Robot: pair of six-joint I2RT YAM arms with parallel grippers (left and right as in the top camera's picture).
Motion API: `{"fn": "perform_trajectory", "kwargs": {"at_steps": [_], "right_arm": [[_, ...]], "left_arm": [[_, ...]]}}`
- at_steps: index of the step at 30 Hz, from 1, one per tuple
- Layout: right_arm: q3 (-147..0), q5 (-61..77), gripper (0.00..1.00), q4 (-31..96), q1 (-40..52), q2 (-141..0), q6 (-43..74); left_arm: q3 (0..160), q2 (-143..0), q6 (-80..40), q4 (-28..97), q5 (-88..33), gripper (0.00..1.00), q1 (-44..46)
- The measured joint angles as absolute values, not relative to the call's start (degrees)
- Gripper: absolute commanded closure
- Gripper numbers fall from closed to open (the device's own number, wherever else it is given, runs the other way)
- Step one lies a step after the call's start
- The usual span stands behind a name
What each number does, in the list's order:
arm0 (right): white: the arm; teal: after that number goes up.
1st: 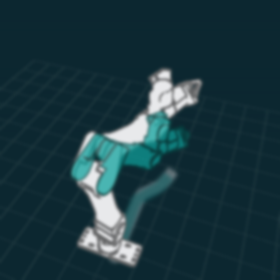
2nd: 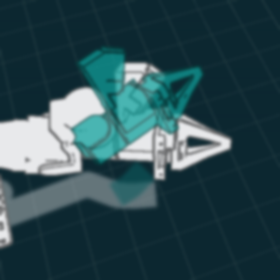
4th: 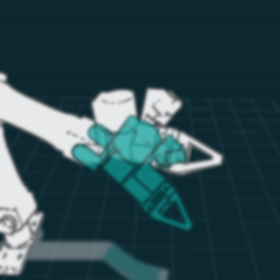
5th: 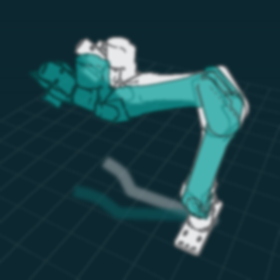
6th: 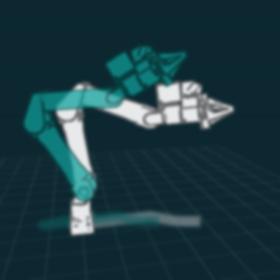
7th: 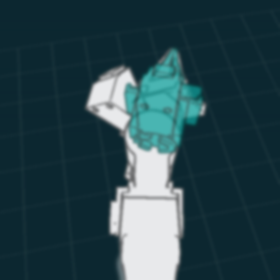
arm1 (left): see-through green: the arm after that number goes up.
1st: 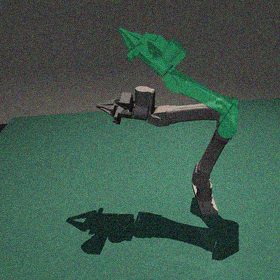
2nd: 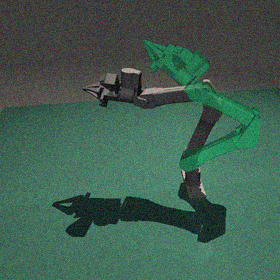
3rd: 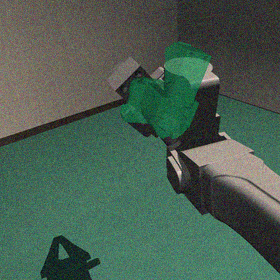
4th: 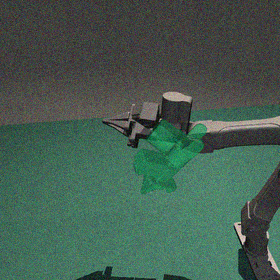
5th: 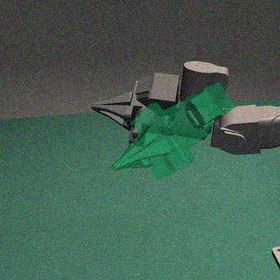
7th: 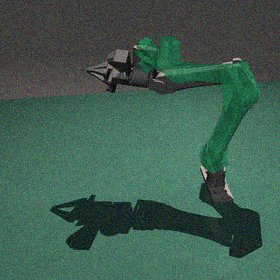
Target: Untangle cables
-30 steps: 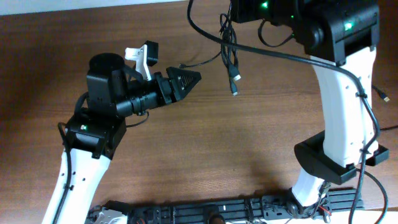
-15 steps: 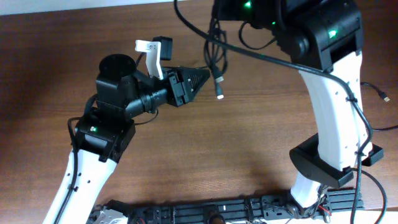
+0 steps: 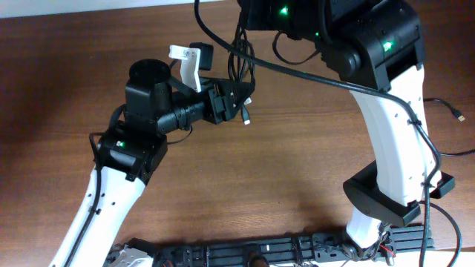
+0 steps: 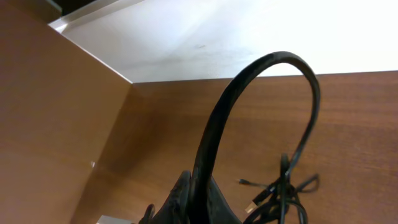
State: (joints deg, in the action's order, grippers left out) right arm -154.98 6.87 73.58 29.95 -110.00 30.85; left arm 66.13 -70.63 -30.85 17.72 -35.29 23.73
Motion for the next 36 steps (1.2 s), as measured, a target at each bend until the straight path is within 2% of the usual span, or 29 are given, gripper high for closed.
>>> {"fn": "perform_trajectory", "kwargs": {"at_steps": [2,7,9,20,36], "right_arm": [[-155.0,7.5,0.96,73.6,30.0,-110.0,30.8],[-155.0,8.0,0.96,73.6,30.0,-110.0,30.9],[-155.0,8.1,0.96,73.6,30.0,-110.0,30.9],[-155.0,7.3,0.96,74.8,28.7,-110.0,28.0],[-154.8,5.8,0.96,81.1,11.0,-110.0,23.5]], "left_arm": [[66.1,-70.6,-30.1,16.4,-35.1,0.7,23.7],[66.1,-70.6,-29.4,15.4,-34.2,0.88,23.7],[66.1,-70.6,-29.3,15.4,-33.4,0.93,23.7],[66.1,-70.6,-29.1,17.8,-32.3,0.96,23.7],[66.1,-70.6,-26.3,27.0,-38.2,1.0,11.4]]}}
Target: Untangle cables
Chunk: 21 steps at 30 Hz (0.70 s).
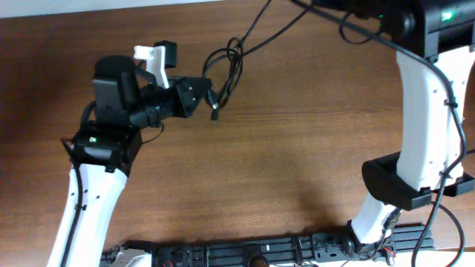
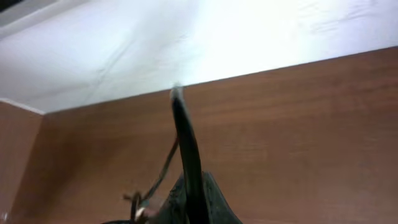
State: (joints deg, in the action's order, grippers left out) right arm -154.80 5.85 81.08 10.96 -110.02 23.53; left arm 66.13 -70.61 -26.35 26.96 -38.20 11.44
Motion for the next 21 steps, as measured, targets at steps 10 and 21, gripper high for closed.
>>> {"fn": "perform_trajectory", "kwargs": {"at_steps": [10,21], "right_arm": [[-154.8,4.3,0.96,82.9,1.4,-109.3,20.6],[-154.8,2.3,0.96,86.5,-13.6,-106.8,19.2]], "left_arm": [[66.1,-66.2,-23.4,32.5,-39.1,0.98,1.9],[66.1,-60.9,-20.5,33.8,-39.5,0.88,-10.8]]}}
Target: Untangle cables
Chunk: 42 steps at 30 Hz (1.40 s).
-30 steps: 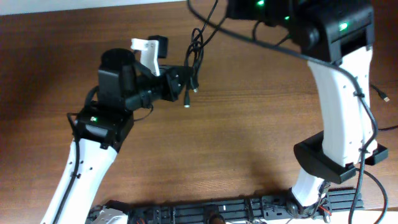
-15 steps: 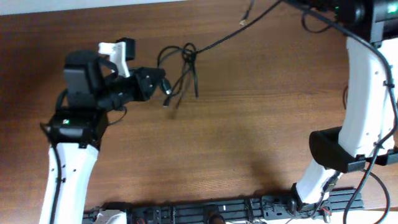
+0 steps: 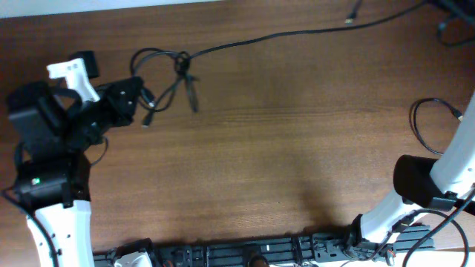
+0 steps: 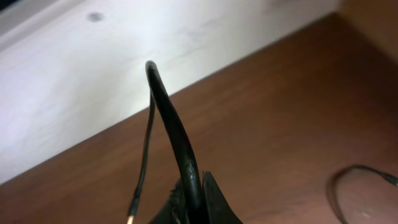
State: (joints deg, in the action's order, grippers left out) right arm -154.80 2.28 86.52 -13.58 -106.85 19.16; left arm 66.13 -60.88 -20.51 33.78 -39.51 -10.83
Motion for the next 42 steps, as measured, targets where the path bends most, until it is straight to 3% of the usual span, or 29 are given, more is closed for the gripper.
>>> {"fn": "perform_trajectory", "kwargs": {"at_steps": [11,19,31,42], "right_arm": [[-154.8,1.3,0.96,89.6,-24.6,-106.8,17.3],[-154.8,10.9,0.96,87.1,-25.2,-106.8,16.6],[-154.8,27.2,0.96,79.2,-6.2,-106.8,8.8],[-154.8,33.1,0.96,74.4,12.5,-106.8,0.2]], "left_arm": [[66.1,-59.4,-20.3,33.6,-40.3,0.87,-23.1],[66.1,-59.4,-20.4,32.8,-47.8,0.73,-26.9],[66.1,-59.4,-20.3,32.8,-66.1,0.65,-24.2],[66.1,-66.0,-15.3,32.8,-64.2,0.5,-0.8]]}}
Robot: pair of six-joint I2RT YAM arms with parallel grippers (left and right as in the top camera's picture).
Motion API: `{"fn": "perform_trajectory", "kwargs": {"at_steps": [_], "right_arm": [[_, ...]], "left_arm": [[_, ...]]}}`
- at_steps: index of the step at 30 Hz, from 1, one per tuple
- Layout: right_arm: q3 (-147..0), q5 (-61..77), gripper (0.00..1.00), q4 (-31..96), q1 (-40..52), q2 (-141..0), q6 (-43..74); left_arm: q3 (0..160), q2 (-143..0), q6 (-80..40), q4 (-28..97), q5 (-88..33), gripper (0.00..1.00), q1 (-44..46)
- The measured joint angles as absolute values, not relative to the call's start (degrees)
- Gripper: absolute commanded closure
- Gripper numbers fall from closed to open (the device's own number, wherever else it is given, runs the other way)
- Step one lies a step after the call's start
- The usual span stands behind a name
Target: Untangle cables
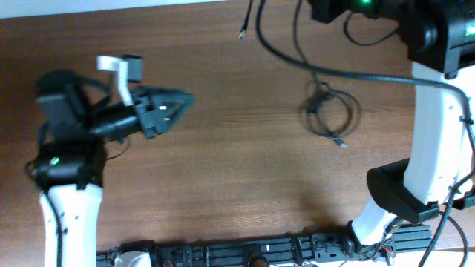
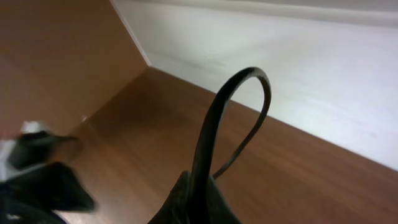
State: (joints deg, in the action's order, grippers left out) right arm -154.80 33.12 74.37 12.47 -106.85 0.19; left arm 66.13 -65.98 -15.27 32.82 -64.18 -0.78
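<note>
A black cable runs down from the top edge of the overhead view. It ends in a small knotted loop lying on the table at the right of centre. One loose plug end hangs near the top. In the right wrist view my right gripper is shut on the black cable, which arches up and over from the jaws. My left gripper is at the left, far from the knot, open with nothing in it.
The brown wooden table meets a white wall at its far edge. My right arm's white column stands at the right. A black rail runs along the front edge. My left arm shows blurred at the lower left.
The knot was at the upper left beside my left gripper; it now lies right of centre, apart from that gripper. My left gripper has moved right, empty. My right gripper still grips the cable.
First both grippers were close together on the tangle near the top centre. Then my left gripper stood further left with the tangle and the cable stretched toward my right gripper. By now my left gripper has let go and the knot lies at the right.
</note>
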Motion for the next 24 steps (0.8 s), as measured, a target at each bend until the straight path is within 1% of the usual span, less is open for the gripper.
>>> {"fn": "perform_trajectory", "kwargs": {"at_steps": [2,3,4,5,7,11,12,13,19,24], "right_arm": [[-154.8,32.9,0.96,73.8,13.8,-106.8,-0.1],[-154.8,32.6,0.96,73.4,14.4,-106.8,-0.2],[-154.8,32.2,0.96,73.1,15.1,-106.8,-0.2],[-154.8,31.9,0.96,72.7,15.6,-106.8,0.0],[-154.8,31.5,0.96,71.9,16.3,-106.8,0.9],[-154.8,31.1,0.96,72.0,17.6,-106.8,3.6],[-154.8,31.0,0.96,71.9,17.8,-106.8,4.6],[-154.8,30.9,0.96,71.9,18.2,-106.8,5.6],[-154.8,30.3,0.96,70.0,22.0,-106.8,9.0],[-154.8,24.9,0.96,68.0,22.6,-106.9,13.6]], "left_arm": [[66.1,-68.1,-14.8,32.8,-63.1,0.47,2.0],[66.1,-68.9,-14.7,32.7,-62.8,0.42,2.9],[66.1,-70.4,-14.5,32.2,-62.3,0.31,4.5],[66.1,-71.5,-14.4,31.6,-62.0,0.24,5.6],[66.1,-73.0,-13.3,30.5,-61.7,0.19,7.2],[66.1,-75.7,-12.2,27.4,-61.0,0.18,9.9],[66.1,-76.1,-11.9,25.5,-61.0,0.14,10.3],[66.1,-76.5,-11.6,23.7,-60.8,0.13,10.6],[66.1,-77.8,-11.3,15.0,-60.4,0.14,14.0],[66.1,-78.2,-10.4,14.2,-60.4,0.14,16.4]]}}
